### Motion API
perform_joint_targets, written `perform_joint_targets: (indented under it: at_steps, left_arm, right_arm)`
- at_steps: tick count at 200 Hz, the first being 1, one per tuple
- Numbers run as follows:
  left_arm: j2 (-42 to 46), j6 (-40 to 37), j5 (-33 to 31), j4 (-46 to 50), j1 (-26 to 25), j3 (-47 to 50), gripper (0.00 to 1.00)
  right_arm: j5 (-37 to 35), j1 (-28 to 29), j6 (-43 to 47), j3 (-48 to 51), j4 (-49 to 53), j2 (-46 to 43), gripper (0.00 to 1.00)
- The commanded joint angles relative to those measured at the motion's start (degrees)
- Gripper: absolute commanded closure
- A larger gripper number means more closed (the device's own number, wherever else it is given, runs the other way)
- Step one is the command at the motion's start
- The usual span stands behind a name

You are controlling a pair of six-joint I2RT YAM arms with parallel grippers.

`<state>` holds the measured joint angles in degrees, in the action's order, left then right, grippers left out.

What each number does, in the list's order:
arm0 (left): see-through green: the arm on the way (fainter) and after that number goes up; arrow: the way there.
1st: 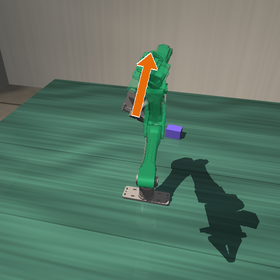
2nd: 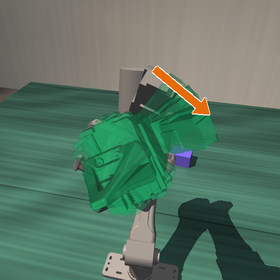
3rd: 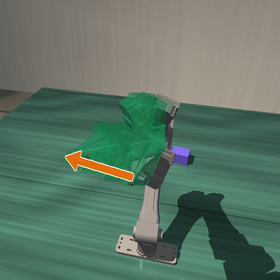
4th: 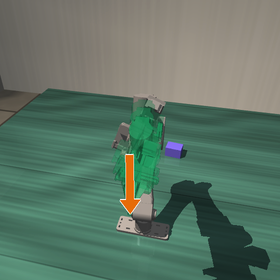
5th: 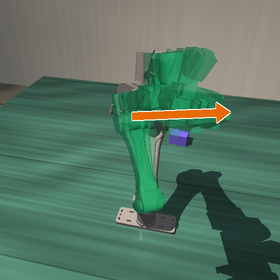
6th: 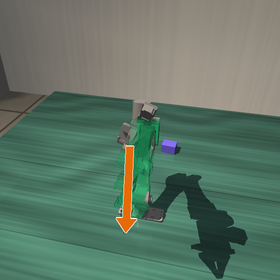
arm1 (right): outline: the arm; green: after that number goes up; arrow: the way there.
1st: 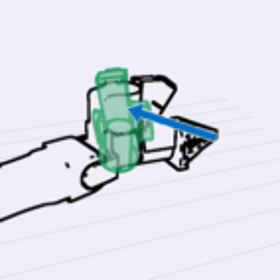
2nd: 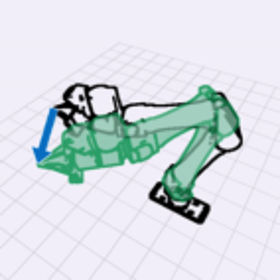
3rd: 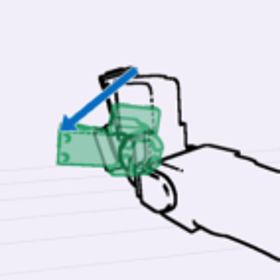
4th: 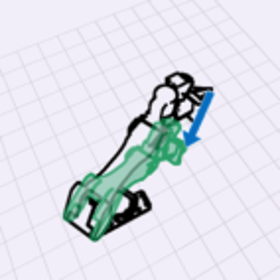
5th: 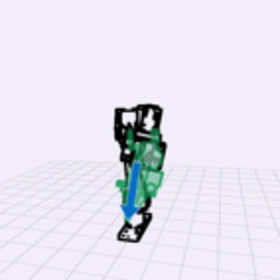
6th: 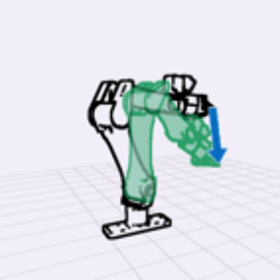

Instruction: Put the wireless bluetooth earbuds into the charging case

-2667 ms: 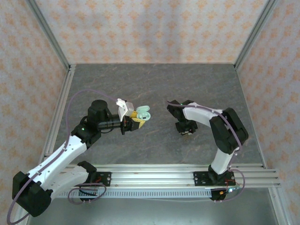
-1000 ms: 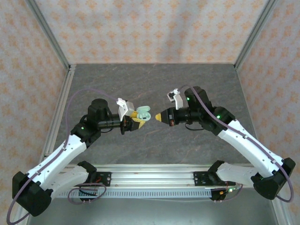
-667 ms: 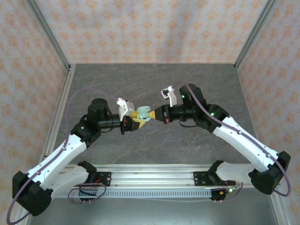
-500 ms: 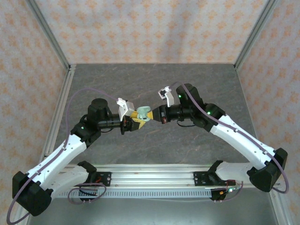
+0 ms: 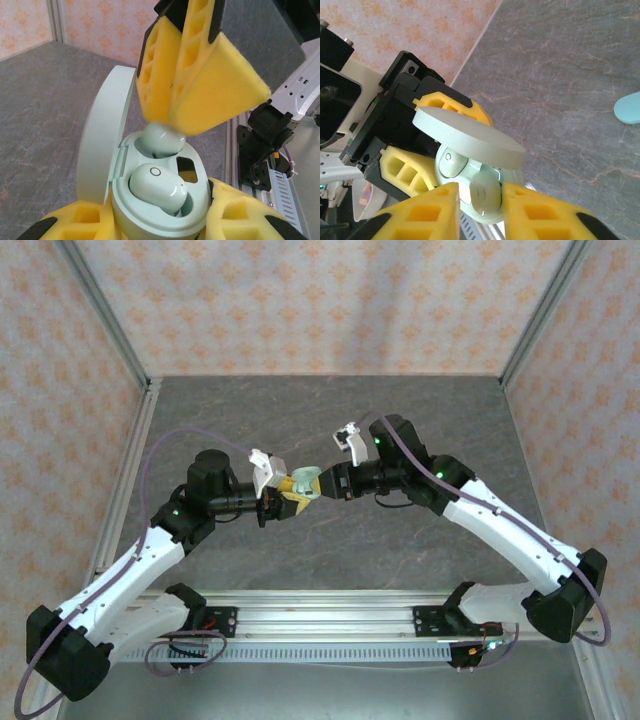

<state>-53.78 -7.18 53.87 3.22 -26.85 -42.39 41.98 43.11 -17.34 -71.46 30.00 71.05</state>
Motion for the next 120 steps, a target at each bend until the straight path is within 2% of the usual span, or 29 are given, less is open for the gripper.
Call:
perform_joint_targets:
  at_steps: [1,53,94,120]
  left_arm:
    - [0.1,0.0,1.9,-1.6,0.5,-1.6,0.87]
    - [0.3,-0.2,1.8,-1.1,0.5,-1.5,0.87]
    - [0.5,-0.2,2.0,-1.0,0.5,-1.7,0.87]
    - [0.4,0.3,2.6,-1.7,0.4,-1.5,0.87]
  right_arm:
    - [-0.7,0.4,0.7,-2.6,1.4,0.2,0.68]
    - [-1.4,0.4,1.6,-4.4,4.6,-0.4,0.65]
    - [-9.8,0.0,2.9,-6.5,9.4,-5.7,0.63]
    - [-12.8,-1.7,0.4,-7.7,9.2,-5.1,0.61]
